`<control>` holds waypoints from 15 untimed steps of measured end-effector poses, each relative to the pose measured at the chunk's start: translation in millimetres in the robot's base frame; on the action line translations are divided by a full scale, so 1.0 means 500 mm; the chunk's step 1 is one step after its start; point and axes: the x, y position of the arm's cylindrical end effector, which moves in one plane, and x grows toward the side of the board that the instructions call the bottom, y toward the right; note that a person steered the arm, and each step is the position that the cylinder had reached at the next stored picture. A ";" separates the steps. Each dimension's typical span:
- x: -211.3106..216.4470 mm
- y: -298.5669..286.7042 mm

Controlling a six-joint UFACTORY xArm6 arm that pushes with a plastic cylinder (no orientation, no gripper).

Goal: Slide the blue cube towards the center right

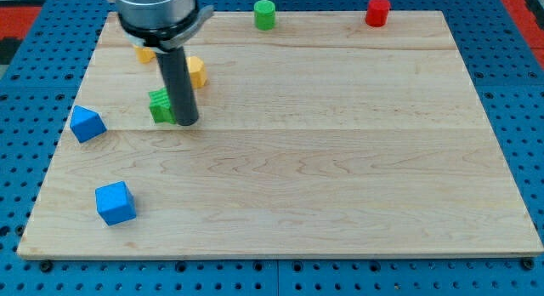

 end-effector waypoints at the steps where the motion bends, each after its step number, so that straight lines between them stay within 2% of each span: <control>1: -0.044 -0.071; 2: -0.032 -0.063; 3: 0.124 -0.073; 4: 0.117 -0.191; 5: 0.057 -0.276; 6: -0.026 -0.278; 7: -0.040 -0.273; 8: -0.038 -0.254; 13: -0.039 0.104; 15: -0.039 0.152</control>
